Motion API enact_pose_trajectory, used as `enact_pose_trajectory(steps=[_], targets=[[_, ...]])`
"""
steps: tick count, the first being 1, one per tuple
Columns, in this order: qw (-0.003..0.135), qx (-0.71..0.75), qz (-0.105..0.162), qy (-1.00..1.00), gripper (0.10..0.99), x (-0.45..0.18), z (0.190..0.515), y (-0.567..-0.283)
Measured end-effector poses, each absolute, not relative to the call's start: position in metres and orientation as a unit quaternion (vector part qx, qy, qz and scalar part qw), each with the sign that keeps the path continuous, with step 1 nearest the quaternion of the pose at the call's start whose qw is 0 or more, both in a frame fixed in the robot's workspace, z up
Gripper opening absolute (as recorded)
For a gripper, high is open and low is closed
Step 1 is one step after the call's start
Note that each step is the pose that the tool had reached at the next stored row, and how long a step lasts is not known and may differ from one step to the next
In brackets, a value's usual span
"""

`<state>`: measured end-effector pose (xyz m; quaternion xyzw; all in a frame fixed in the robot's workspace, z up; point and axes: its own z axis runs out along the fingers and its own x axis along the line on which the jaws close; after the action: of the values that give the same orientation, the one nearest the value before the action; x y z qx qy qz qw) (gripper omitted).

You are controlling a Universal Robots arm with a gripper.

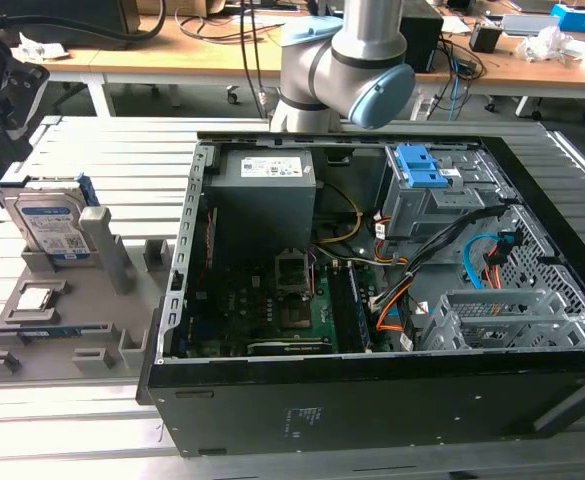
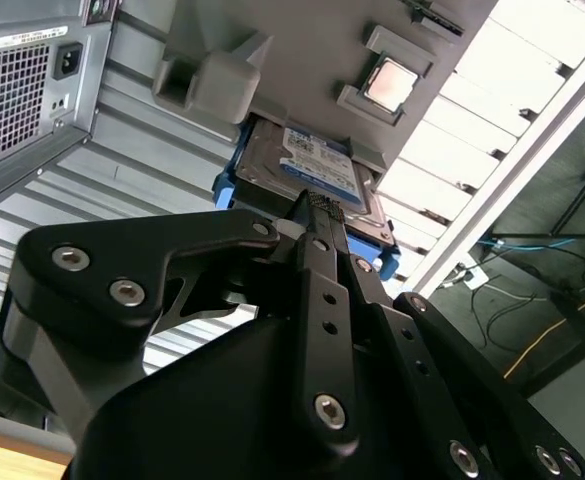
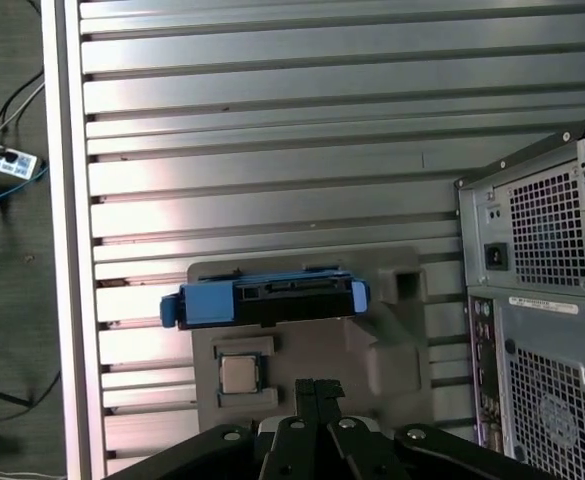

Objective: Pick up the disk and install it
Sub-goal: 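Reach for the disk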

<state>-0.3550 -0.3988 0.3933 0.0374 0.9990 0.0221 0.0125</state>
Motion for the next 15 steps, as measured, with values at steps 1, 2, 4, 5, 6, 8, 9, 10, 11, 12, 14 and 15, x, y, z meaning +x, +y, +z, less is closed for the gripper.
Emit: enact_pose_trajectory(steps=[1,2,4,5,6,8,9,10,11,12,14,15], targets=[[0.012,0.037,0.022,0.999,0.106,-0.357,0.393,-0.399],[0.012,0.037,0.022,0.999,0.106,-0.359,0.393,-0.399],[0.012,0.037,0.022,0.999,0.106,-0.363,0.393,-0.399],[0.013,0.037,0.022,0.999,0.106,-0.364,0.393,-0.399],[0.012,0.037,0.022,0.999,0.106,-0.365,0.393,-0.399],[0.013,0.037,0.022,0.999,0.106,-0.369,0.393,-0.399],[0.012,0.037,0.022,0.999,0.106,-0.371,0.393,-0.399],[0.012,0.037,0.022,0.999,0.106,-0.374,0.393,-0.399],[0.012,0.037,0.022,0.999,0.106,-0.376,0.393,-0.399],[0.012,0.037,0.022,0.999,0.106,-0.378,0.393,-0.399],[0.012,0.037,0.022,0.999,0.106,-0.380,0.393,-0.399],[0.012,0.037,0.022,0.999,0.106,-0.381,0.393,-0.399]])
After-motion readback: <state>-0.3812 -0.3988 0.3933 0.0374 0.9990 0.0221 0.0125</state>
